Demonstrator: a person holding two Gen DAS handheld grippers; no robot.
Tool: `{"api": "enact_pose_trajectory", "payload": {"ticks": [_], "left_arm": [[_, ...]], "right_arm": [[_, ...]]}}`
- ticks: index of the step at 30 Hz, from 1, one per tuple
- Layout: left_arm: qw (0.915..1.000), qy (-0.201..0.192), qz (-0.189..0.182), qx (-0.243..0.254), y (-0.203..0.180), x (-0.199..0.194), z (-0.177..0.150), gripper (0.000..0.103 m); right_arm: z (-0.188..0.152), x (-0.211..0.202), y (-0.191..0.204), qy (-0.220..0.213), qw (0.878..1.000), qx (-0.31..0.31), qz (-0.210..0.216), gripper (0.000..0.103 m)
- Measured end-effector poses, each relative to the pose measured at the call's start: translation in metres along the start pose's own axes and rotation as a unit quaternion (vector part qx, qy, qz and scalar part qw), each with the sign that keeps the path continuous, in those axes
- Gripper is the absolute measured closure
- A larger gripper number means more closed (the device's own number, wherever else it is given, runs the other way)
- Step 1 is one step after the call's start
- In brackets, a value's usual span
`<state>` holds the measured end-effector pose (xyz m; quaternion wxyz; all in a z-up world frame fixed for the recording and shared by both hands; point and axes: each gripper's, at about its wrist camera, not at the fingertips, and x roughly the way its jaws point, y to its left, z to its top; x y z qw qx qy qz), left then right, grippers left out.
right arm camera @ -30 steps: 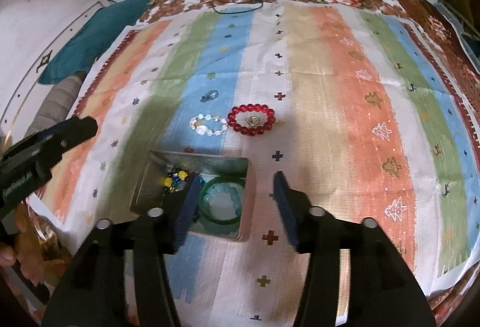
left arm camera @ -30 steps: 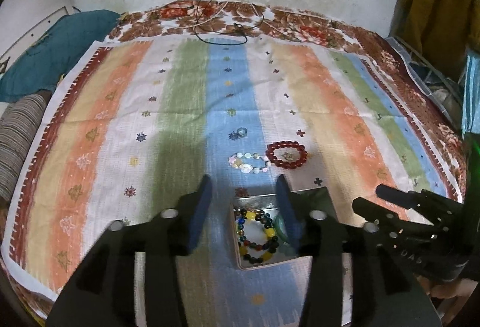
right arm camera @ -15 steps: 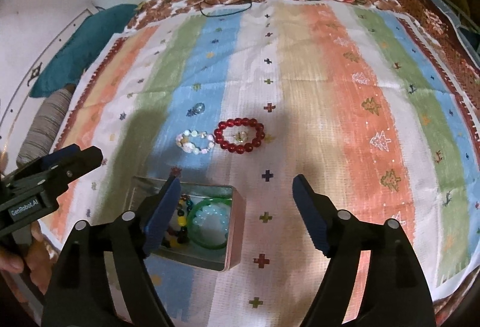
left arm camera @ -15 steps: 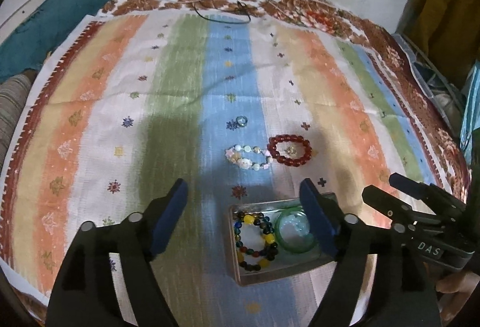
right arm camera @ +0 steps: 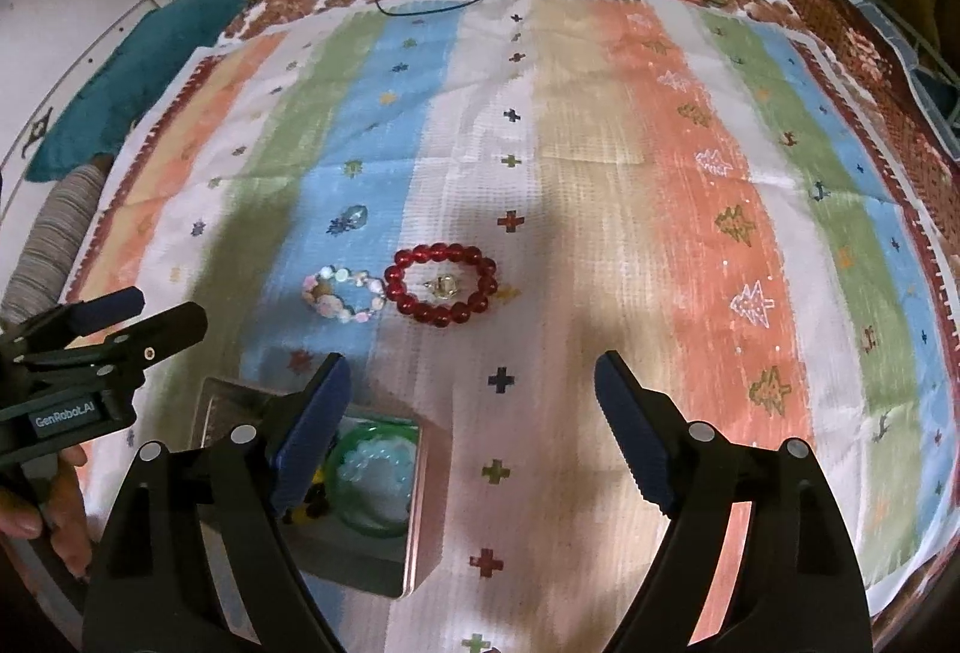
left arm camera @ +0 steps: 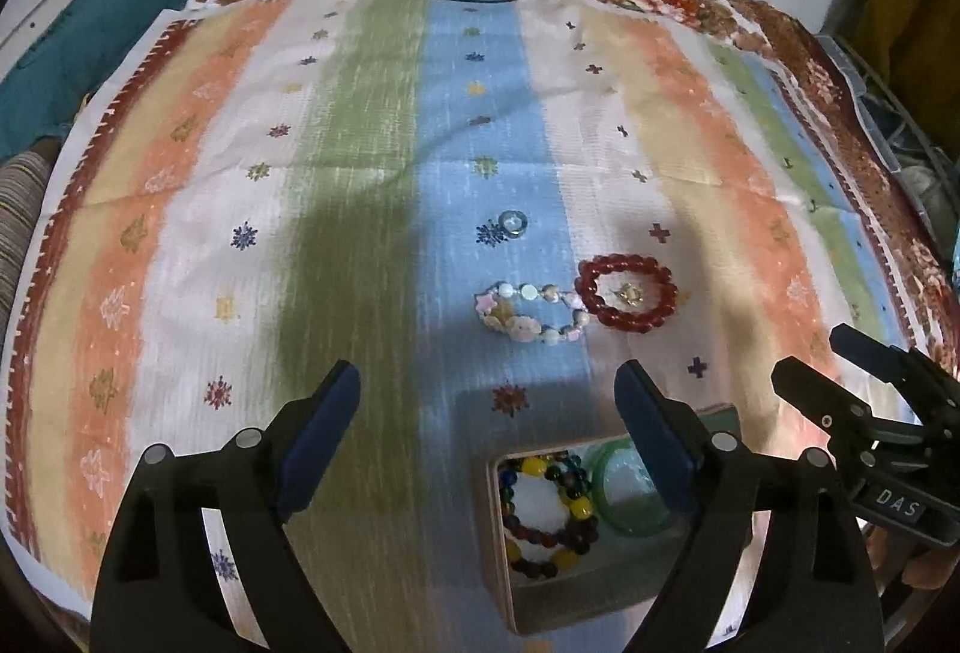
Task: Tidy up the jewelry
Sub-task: 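Move both open tools forward to the red bead and white pearl bracelets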
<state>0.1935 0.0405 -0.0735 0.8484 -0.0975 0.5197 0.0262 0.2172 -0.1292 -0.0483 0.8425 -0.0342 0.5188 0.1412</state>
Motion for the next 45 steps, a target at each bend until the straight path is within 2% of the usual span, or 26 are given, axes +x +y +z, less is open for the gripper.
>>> {"api": "enact_pose_trajectory", "payload": {"ticks": [11,23,33,45], "left_arm": [[0.9996,0.022,0.016,0.009,0.002,0.03,0.01,0.016],[0.999,0.036,0.017,0.02,0.002,0.056,0.018,0.016],[0.9978,0.051,0.017,0.04,-0.002,0.074,0.023,0.016],[0.9955,0.075,0.025,0.053,0.002,0.101,0.032,0.016]], "right_arm": [[0.012,0.02,0.0,0.008,1.0,-0.007,-0.008,0.02],[0.023,0.044,-0.011,0.024,1.0,0.015,-0.003,0.02],[0.029,0.064,-0.012,0.034,0.999,0.012,-0.032,0.02],[0.037,0.089,-0.013,0.05,0.998,0.004,-0.047,0.02]]}}
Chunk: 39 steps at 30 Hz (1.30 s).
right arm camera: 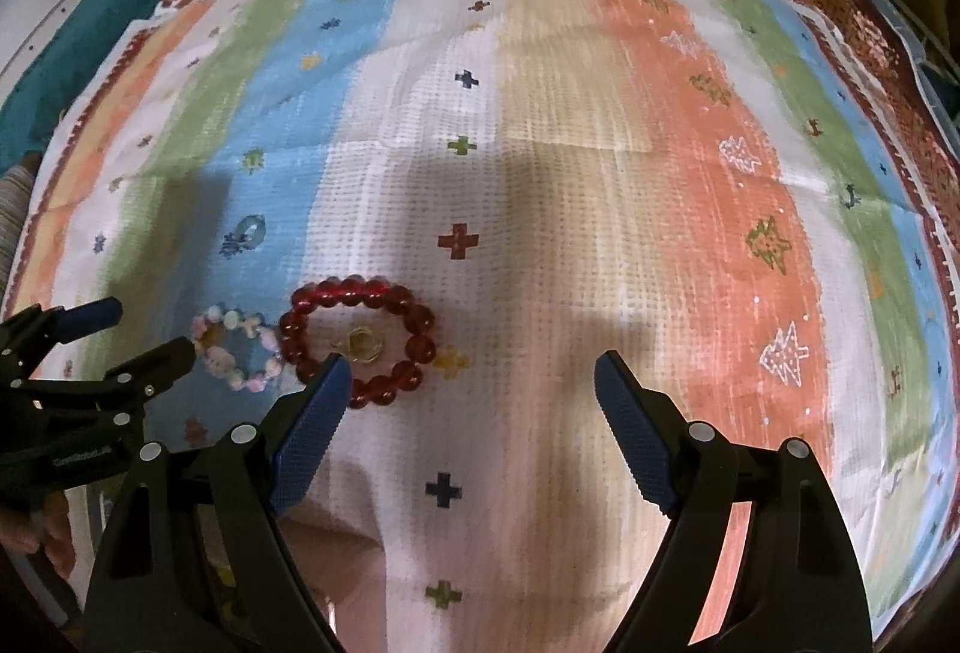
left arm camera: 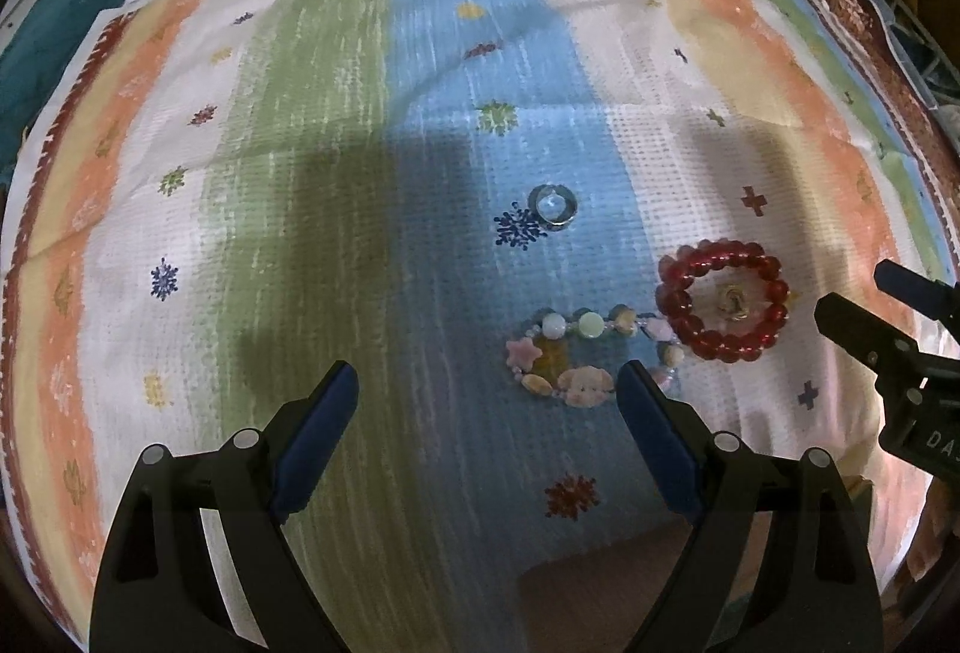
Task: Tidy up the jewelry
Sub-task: 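Move both open tools forward to the red bead and white pearl bracelets, then close right tool on the red bead bracelet while left tool grasps the white pearl bracelet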
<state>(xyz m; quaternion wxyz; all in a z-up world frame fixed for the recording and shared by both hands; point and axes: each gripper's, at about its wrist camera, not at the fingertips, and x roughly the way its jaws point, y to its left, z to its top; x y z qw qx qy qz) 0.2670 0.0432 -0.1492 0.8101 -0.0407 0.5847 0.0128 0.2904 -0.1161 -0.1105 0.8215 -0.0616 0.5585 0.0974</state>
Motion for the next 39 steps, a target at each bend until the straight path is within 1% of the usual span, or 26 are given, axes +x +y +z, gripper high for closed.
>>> {"api": "enact_pose_trajectory", "payload": {"ticks": [10,17,21,24,25,26,27,28,29,30,31,32,33,34,36,39], "left_arm": [[0.9998,0.013,0.007,0.015,-0.001,0.016,0.007,0.016],[0.9997,0.012,0.015,0.017,-0.001,0.024,0.011,0.016],[0.9995,0.012,0.019,0.02,-0.001,0.03,0.012,0.016],[0.9995,0.008,0.02,0.022,-0.001,0.031,0.011,0.015],[0.9995,0.007,0.02,0.023,-0.001,0.032,0.01,0.018],[0.9993,0.008,0.025,0.028,-0.001,0.033,0.009,0.019],[0.9991,0.008,0.027,0.031,-0.002,0.032,0.007,0.022],[0.9991,0.006,0.023,0.035,-0.002,0.032,0.007,0.029],[0.999,0.005,0.021,0.039,-0.003,0.031,0.006,0.034],[0.9989,0.006,0.021,0.041,-0.003,0.029,0.008,0.045],[0.9989,0.006,0.022,0.041,-0.002,0.028,0.008,0.063],[0.999,0.006,0.023,0.039,-0.001,0.027,0.009,0.072],[0.9989,0.006,0.025,0.038,-0.001,0.027,0.009,0.089],[0.9989,0.008,0.027,0.037,0.0,0.027,0.009,0.089],[0.9989,0.005,0.024,0.039,0.001,0.026,0.008,0.089],[0.9992,0.005,0.022,0.033,0.004,0.023,0.007,0.09]], "right_arm": [[0.007,0.018,0.005,0.012,1.0,-0.015,-0.019,0.02],[0.011,0.03,0.006,0.019,0.999,-0.022,-0.029,0.02],[0.012,0.035,0.005,0.023,0.999,-0.023,-0.033,0.02],[0.012,0.04,0.004,0.032,0.999,-0.024,-0.025,0.021],[0.011,0.042,0.004,0.035,0.999,-0.024,-0.022,0.029],[0.011,0.043,0.004,0.037,0.999,-0.024,-0.021,0.03],[0.011,0.043,0.004,0.037,0.999,-0.023,-0.02,0.034],[0.011,0.043,0.004,0.036,0.999,-0.023,-0.018,0.039],[0.012,0.042,0.004,0.035,0.999,-0.023,-0.015,0.043],[0.011,0.041,0.003,0.034,0.999,-0.022,-0.014,0.05],[0.011,0.041,0.003,0.033,0.999,-0.02,-0.012,0.06],[0.011,0.04,0.002,0.032,0.999,-0.018,-0.009,0.065],[0.01,0.04,0.002,0.031,0.999,-0.018,-0.01,0.073],[0.01,0.04,0.001,0.03,0.999,-0.018,-0.009,0.081],[0.009,0.039,0.001,0.028,0.999,-0.017,-0.005,0.089],[0.01,0.037,0.0,0.025,1.0,-0.017,-0.001,0.089]]}}
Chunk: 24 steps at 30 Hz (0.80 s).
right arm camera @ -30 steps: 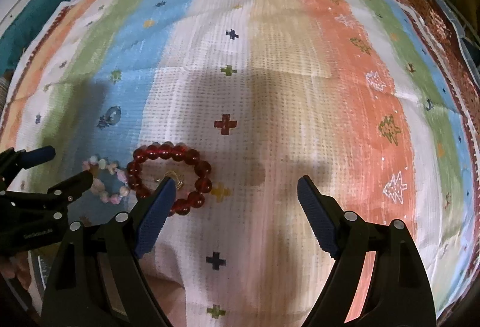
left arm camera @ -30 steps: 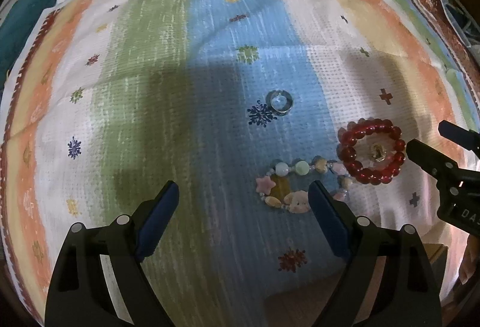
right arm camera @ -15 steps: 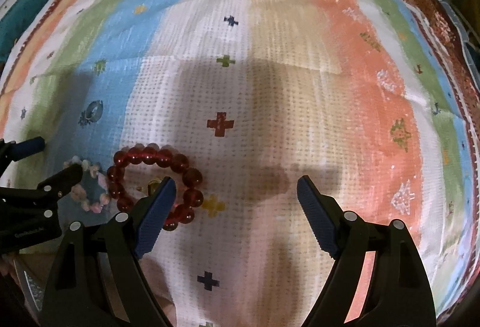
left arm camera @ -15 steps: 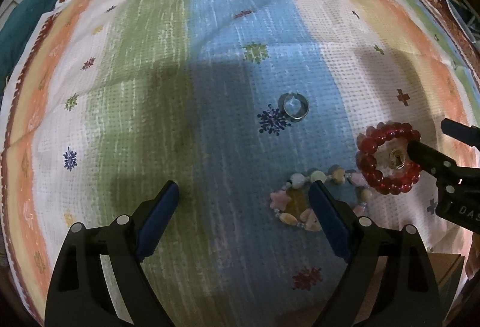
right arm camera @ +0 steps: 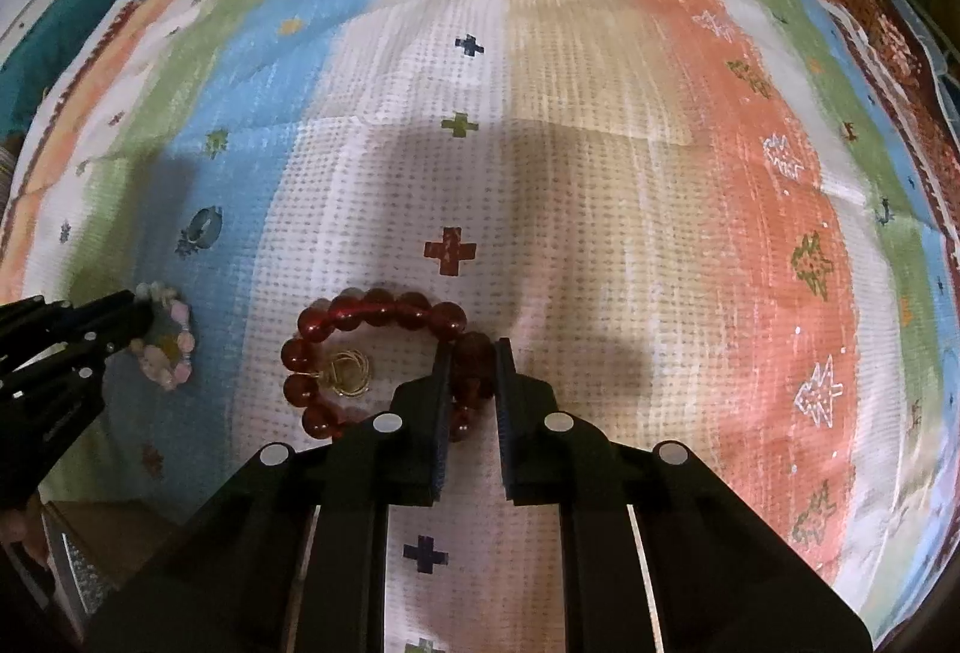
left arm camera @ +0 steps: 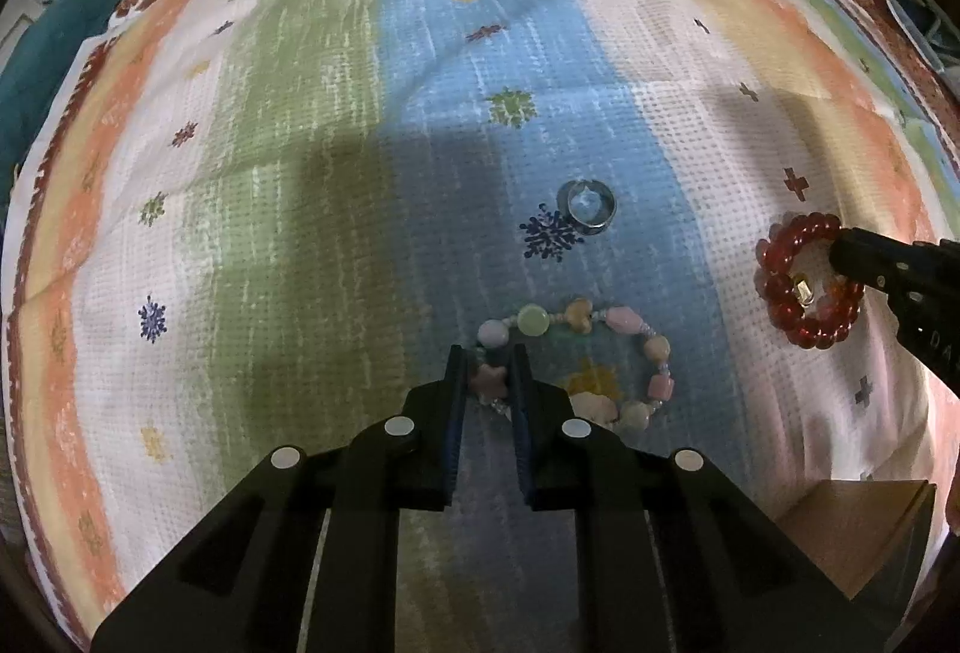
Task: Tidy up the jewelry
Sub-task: 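Close right tool on the red bead bracelet while left tool grasps the white pearl bracelet, then lift both held bracelets and carry them over the silver tin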
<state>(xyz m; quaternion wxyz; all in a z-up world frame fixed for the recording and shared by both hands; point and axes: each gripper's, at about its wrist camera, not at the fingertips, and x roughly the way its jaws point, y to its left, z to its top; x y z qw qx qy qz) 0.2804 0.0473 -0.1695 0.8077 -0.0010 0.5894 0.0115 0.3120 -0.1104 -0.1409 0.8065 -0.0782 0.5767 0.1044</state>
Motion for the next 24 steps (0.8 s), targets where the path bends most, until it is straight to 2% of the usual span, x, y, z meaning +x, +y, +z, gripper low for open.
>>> {"api": "enact_pose_trajectory", "payload": {"ticks": [6,13,24], "left_arm": [[1.0,-0.005,-0.002,-0.003,-0.001,-0.01,-0.001,0.089],[0.9991,-0.039,-0.018,-0.006,-0.006,-0.044,0.001,0.089],[0.9978,-0.061,-0.025,-0.011,-0.01,-0.072,0.0,0.089]], "right_arm": [[0.002,-0.01,0.003,-0.011,1.0,-0.005,0.005,0.089],[0.002,-0.037,0.012,-0.038,0.999,-0.017,0.019,0.089],[-0.006,-0.065,0.031,-0.061,0.997,-0.033,0.04,0.089]]}}
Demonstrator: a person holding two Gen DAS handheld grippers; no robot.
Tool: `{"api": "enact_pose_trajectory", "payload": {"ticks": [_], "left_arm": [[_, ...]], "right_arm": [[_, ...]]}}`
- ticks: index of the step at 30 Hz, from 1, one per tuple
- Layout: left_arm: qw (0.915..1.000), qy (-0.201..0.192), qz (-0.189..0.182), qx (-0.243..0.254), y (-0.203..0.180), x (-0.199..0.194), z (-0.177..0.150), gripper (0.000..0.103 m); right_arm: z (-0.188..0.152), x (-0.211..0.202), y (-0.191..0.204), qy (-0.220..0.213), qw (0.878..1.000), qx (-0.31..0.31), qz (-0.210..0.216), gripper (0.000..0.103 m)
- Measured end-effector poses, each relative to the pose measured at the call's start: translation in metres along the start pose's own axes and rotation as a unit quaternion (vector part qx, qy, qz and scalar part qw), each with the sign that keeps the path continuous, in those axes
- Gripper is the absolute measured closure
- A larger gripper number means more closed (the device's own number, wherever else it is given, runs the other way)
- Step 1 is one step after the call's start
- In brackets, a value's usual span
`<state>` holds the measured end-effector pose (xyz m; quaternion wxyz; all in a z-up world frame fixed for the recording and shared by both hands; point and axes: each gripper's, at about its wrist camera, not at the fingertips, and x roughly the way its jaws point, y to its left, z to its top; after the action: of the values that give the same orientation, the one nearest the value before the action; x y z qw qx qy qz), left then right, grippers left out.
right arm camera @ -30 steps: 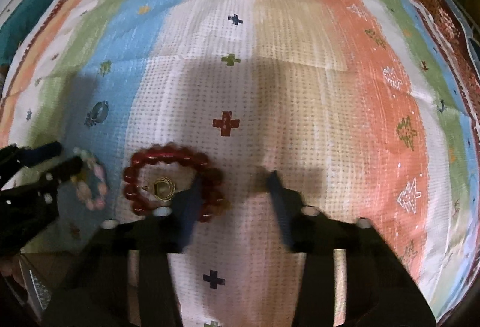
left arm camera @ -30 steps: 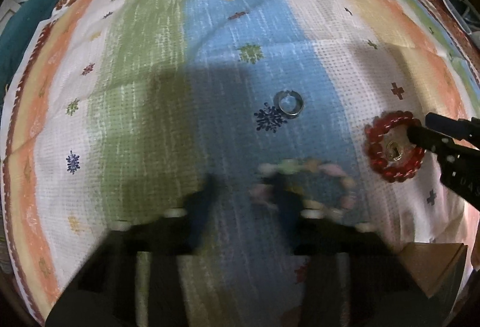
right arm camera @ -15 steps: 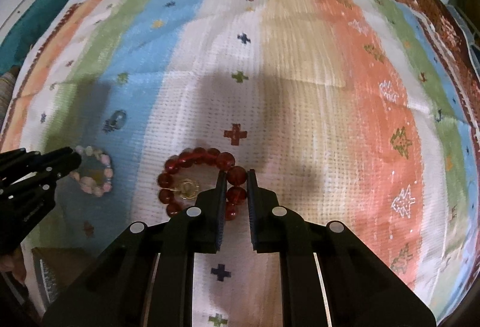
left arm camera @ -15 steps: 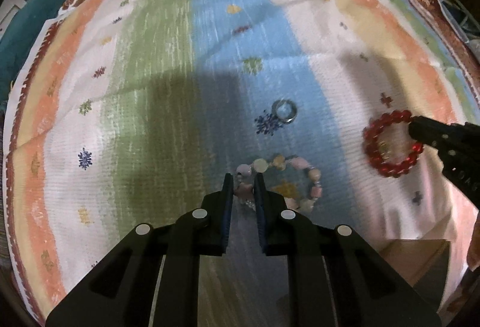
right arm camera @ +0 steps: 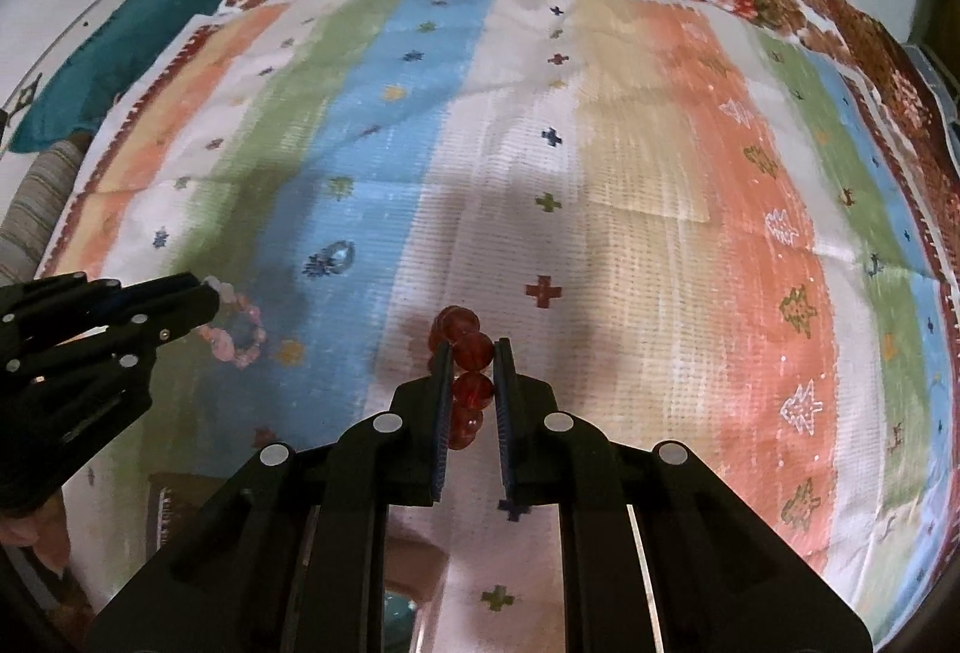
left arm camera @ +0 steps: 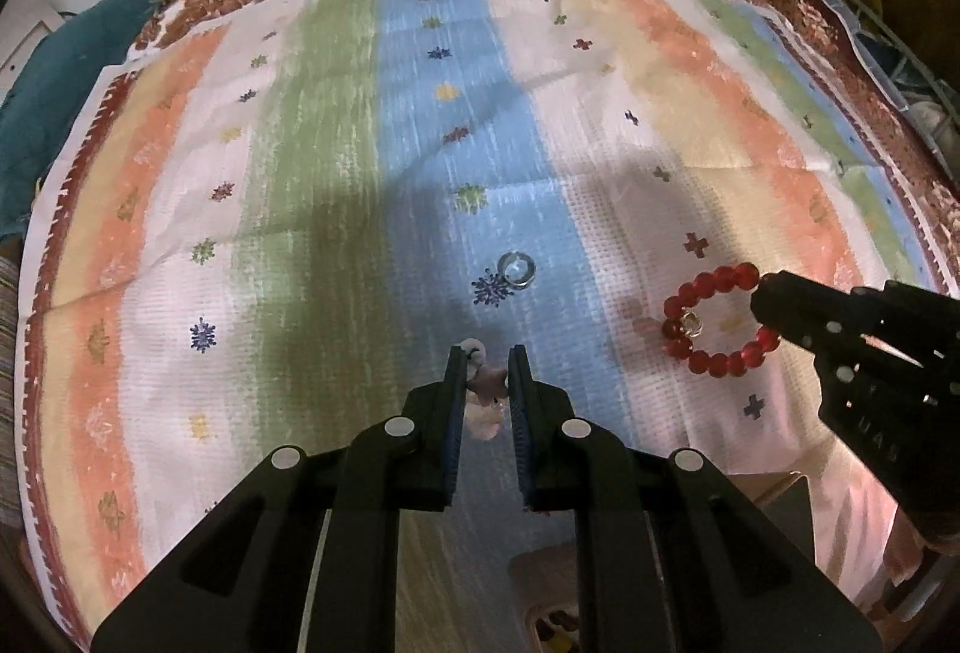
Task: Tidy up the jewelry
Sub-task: 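Lift both held bracelets and carry them over the silver tin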
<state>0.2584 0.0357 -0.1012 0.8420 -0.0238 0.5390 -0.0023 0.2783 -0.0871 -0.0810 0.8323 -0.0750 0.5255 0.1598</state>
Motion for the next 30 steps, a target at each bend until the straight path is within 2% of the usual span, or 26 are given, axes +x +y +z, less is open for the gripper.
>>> {"api": "enact_pose_trajectory", "payload": {"ticks": [11,30], "left_arm": [[0.9996,-0.021,-0.013,-0.014,0.001,-0.027,-0.004,0.089],[0.9973,-0.066,-0.031,0.008,-0.024,-0.081,-0.025,0.089]], "right_arm": [[-0.004,-0.031,0.009,-0.027,1.0,0.002,0.015,0.089],[-0.026,-0.083,0.023,-0.068,0.997,-0.006,0.034,0.089]]}}
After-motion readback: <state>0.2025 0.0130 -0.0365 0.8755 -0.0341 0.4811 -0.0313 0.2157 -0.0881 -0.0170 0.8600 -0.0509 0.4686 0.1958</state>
